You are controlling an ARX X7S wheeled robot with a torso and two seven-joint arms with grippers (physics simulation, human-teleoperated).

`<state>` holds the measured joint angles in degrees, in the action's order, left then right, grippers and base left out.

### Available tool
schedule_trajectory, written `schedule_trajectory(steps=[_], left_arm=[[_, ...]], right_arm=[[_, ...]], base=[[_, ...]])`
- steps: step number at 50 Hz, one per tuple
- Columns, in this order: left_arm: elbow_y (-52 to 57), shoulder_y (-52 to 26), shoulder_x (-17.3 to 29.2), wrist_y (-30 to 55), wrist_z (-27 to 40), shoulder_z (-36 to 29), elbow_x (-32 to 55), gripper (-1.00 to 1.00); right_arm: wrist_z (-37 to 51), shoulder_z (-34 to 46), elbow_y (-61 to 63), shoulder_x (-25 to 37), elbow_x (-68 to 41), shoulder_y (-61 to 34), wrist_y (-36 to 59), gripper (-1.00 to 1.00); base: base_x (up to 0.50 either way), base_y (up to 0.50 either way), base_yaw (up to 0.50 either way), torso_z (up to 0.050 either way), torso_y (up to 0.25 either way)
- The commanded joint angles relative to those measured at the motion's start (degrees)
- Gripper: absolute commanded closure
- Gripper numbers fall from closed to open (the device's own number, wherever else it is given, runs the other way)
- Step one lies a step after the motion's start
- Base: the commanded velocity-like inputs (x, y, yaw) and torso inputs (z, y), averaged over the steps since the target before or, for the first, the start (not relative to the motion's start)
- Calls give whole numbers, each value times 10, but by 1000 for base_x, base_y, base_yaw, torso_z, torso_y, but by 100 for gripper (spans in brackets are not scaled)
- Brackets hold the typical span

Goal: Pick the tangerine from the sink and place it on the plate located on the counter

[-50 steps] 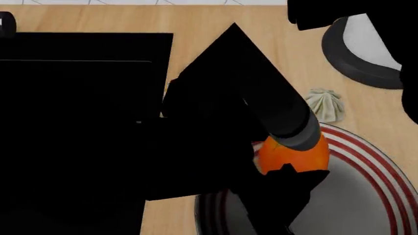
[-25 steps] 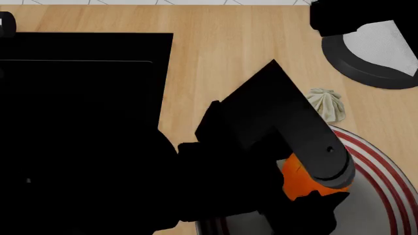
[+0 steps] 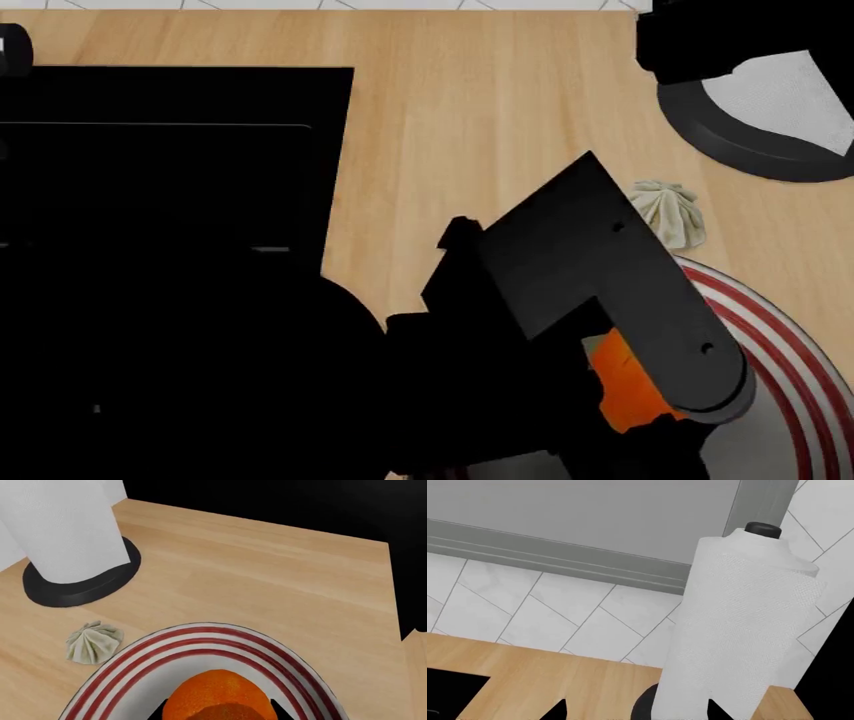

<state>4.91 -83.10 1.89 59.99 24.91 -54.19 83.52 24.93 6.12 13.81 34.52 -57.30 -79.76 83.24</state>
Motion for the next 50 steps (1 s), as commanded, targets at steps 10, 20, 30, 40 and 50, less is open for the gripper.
schedule_trajectory(steps=[10, 20, 30, 40, 50], left_arm=[[-3, -9, 5, -27, 17, -20, 27, 100], [-3, -14, 8, -34, 18, -29, 33, 100], [-2, -16, 10, -42, 16, -37, 36, 100], [-18, -19, 7, -45, 19, -55, 32, 100], [-28, -24, 5, -45, 17, -72, 31, 100]], right_arm=[[9, 5, -3, 5, -13, -1, -6, -100], [10, 7, -3, 7, -21, -4, -10, -100], [12, 8, -6, 9, -25, -6, -16, -100], [12, 7, -6, 12, -36, -2, -19, -100], [11, 8, -7, 12, -43, 1, -25, -100]], base=[[0, 0, 0, 0, 1], [0, 0, 0, 0, 0], [0, 0, 0, 0, 1], [0, 0, 0, 0, 0], [0, 0, 0, 0, 1]])
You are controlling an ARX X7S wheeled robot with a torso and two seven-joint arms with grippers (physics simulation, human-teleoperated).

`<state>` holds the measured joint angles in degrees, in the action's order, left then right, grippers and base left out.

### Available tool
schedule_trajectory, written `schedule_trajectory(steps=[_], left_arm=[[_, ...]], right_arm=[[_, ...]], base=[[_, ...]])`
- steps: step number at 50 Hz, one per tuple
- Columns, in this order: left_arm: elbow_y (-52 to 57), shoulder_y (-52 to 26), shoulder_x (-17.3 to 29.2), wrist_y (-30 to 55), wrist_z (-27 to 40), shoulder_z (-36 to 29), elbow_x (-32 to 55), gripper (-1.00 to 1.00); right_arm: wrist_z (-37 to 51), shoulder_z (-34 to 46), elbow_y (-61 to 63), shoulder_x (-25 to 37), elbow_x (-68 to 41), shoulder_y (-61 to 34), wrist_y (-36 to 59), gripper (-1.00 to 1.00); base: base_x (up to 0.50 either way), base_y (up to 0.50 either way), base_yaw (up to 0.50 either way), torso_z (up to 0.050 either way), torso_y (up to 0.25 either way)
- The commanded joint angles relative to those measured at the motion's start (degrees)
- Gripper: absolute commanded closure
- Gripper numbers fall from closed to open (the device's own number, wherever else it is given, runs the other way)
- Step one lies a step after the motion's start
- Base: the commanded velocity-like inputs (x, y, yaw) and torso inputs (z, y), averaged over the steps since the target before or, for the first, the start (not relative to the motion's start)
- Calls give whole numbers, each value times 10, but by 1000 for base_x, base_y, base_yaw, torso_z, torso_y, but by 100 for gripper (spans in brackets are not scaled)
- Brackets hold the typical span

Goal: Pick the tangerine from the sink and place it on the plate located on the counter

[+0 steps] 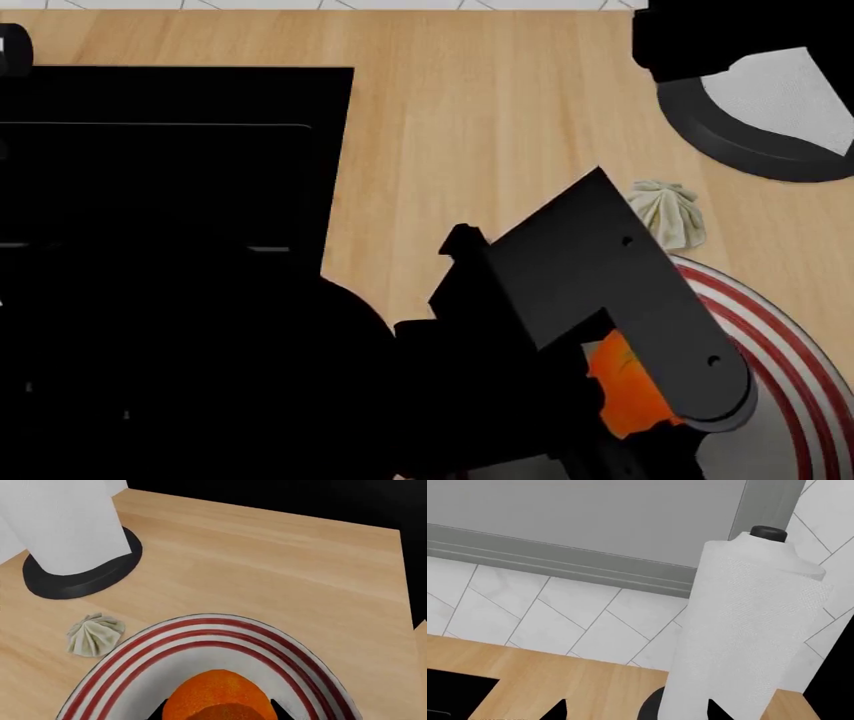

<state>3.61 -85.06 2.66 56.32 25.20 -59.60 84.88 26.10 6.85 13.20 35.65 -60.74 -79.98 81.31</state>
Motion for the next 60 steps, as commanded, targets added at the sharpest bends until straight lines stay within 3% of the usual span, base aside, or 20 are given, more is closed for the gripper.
schedule_trajectory(steps=[1, 53, 54, 60], left_arm=[[-17, -4, -3, -9, 11, -19, 18, 100], [-62, -21, -12, -34, -8, -94, 28, 100], [-62, -22, -12, -35, -7, -95, 29, -100], [-62, -24, -11, -39, -8, -99, 33, -100]], right_arm=[[-1, 1, -1, 1, -9, 4, -6, -100], [9, -1, -11, 6, -48, 8, -17, -100], [9, -1, -11, 6, -48, 8, -18, -100], [8, -1, -13, 6, -54, 9, -20, -100]], base=[[0, 0, 3, 0, 0], [0, 0, 0, 0, 0], [0, 0, 0, 0, 0], [0, 0, 0, 0, 0]])
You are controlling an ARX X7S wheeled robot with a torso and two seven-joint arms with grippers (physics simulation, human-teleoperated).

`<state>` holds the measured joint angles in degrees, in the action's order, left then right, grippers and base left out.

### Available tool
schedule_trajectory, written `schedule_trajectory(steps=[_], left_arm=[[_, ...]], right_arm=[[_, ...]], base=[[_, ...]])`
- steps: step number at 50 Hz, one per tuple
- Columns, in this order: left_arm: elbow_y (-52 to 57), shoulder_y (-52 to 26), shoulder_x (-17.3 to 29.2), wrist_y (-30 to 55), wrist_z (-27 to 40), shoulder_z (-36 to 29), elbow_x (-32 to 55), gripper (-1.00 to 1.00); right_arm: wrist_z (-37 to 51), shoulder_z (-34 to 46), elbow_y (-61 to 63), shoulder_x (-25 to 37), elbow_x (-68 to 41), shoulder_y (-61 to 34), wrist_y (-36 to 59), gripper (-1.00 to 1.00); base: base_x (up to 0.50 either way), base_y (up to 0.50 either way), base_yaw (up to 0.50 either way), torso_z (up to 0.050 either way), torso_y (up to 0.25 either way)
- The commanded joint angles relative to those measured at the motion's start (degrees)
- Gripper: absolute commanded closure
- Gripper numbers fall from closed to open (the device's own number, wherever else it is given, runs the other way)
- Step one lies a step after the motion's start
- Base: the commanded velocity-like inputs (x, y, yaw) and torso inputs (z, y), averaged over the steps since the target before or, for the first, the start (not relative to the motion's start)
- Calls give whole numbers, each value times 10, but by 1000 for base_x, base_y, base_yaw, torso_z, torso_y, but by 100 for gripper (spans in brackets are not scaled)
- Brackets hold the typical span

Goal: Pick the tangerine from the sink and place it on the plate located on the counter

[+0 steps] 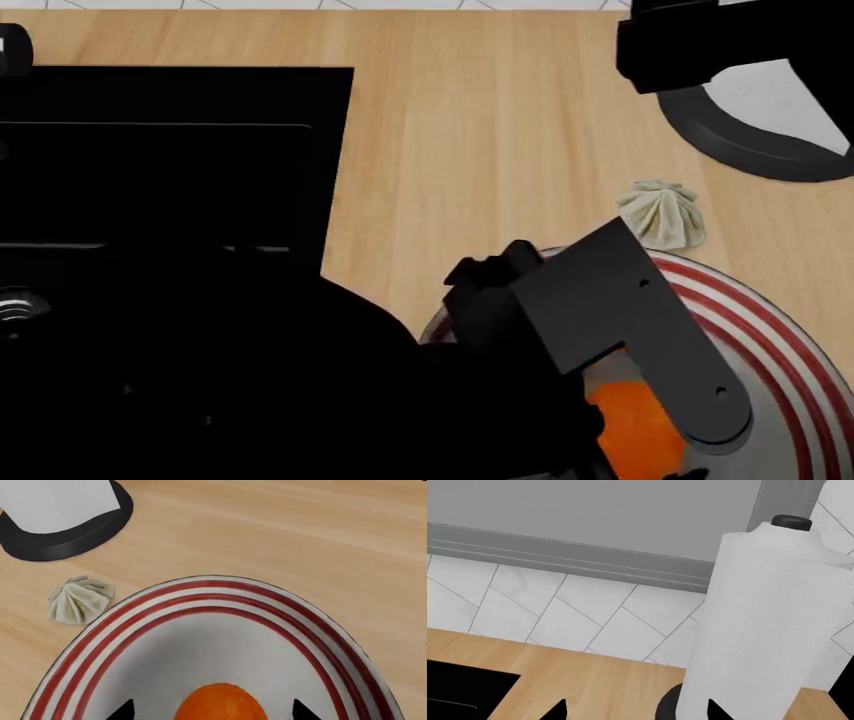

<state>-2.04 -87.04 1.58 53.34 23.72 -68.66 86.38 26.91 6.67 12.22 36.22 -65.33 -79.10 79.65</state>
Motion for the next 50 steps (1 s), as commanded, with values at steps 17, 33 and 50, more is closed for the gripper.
schedule_trajectory(steps=[17, 33, 50], left_arm=[[12, -20, 13, -15, 26, -6, 37, -100], [60, -47, 34, -15, 76, 20, 77, -100], [99, -66, 77, -20, 120, 54, 122, -100]], right_arm=[[6, 5, -3, 2, -18, -4, -5, -100], [8, 7, -8, 1, -29, -8, -8, -100], [12, 14, -17, 6, -29, -16, -13, -100]], base=[[0, 0, 0, 0, 1], [0, 0, 0, 0, 0], [0, 0, 0, 0, 0]])
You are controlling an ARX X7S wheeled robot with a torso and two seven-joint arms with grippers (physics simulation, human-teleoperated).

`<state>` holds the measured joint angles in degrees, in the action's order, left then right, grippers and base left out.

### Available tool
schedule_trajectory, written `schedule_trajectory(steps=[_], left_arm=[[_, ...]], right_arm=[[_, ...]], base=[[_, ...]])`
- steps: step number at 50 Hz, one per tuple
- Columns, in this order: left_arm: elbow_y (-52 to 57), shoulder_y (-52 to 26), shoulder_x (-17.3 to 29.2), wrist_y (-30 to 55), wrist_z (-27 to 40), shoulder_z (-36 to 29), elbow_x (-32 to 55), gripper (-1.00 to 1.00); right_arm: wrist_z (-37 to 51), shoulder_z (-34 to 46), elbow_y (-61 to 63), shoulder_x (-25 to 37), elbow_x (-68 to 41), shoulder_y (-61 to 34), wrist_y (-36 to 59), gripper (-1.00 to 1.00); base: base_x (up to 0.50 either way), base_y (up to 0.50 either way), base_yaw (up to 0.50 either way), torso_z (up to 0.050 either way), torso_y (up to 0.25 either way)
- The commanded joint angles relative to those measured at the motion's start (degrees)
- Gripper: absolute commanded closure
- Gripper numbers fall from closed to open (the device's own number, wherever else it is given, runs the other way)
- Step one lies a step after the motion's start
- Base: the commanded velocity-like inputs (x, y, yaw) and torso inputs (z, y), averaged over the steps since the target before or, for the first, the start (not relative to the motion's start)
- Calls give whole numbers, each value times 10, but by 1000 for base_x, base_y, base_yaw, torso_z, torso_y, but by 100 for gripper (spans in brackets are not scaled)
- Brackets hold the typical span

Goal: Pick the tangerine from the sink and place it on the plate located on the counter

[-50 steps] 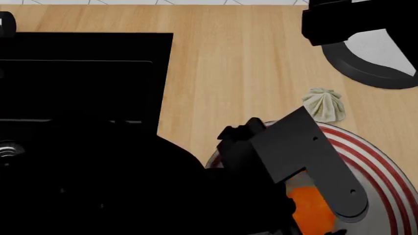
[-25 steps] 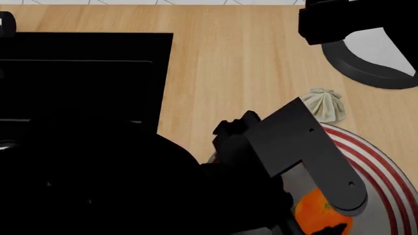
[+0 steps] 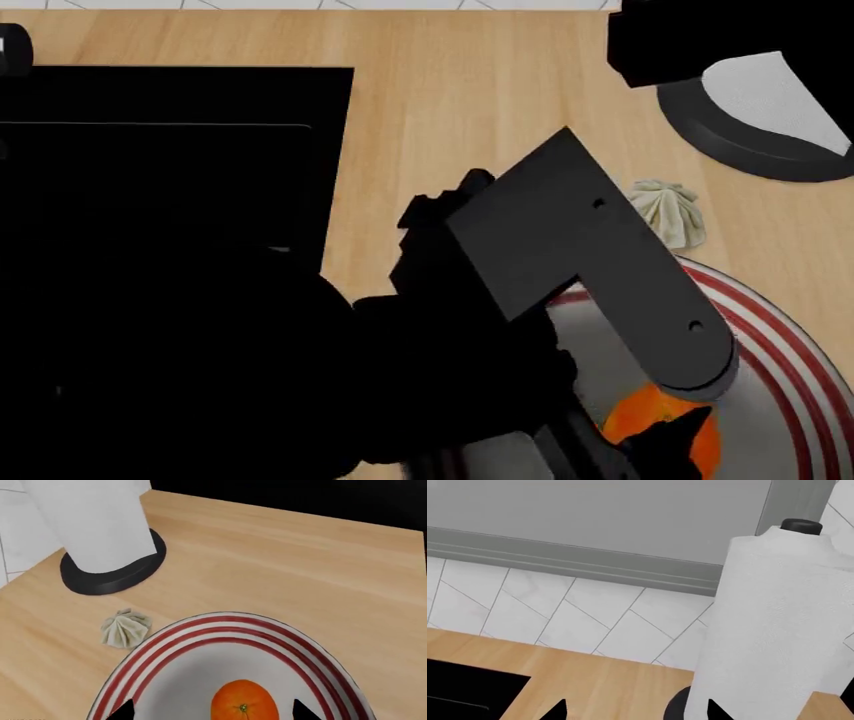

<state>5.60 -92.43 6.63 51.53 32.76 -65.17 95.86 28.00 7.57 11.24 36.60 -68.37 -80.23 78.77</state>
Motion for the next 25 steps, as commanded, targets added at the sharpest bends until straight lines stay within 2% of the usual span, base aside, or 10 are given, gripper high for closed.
schedule_trajectory(steps=[1, 25], left_arm=[[24, -13, 29, -3, 31, 20, 28, -100], [57, -29, 82, -3, 106, 40, 80, -100]], right_arm=[[1, 7, -7, 3, 2, -5, -5, -100], [7, 21, -35, 35, 28, -21, -11, -100]], base=[[0, 0, 0, 0, 0], [0, 0, 0, 0, 0]])
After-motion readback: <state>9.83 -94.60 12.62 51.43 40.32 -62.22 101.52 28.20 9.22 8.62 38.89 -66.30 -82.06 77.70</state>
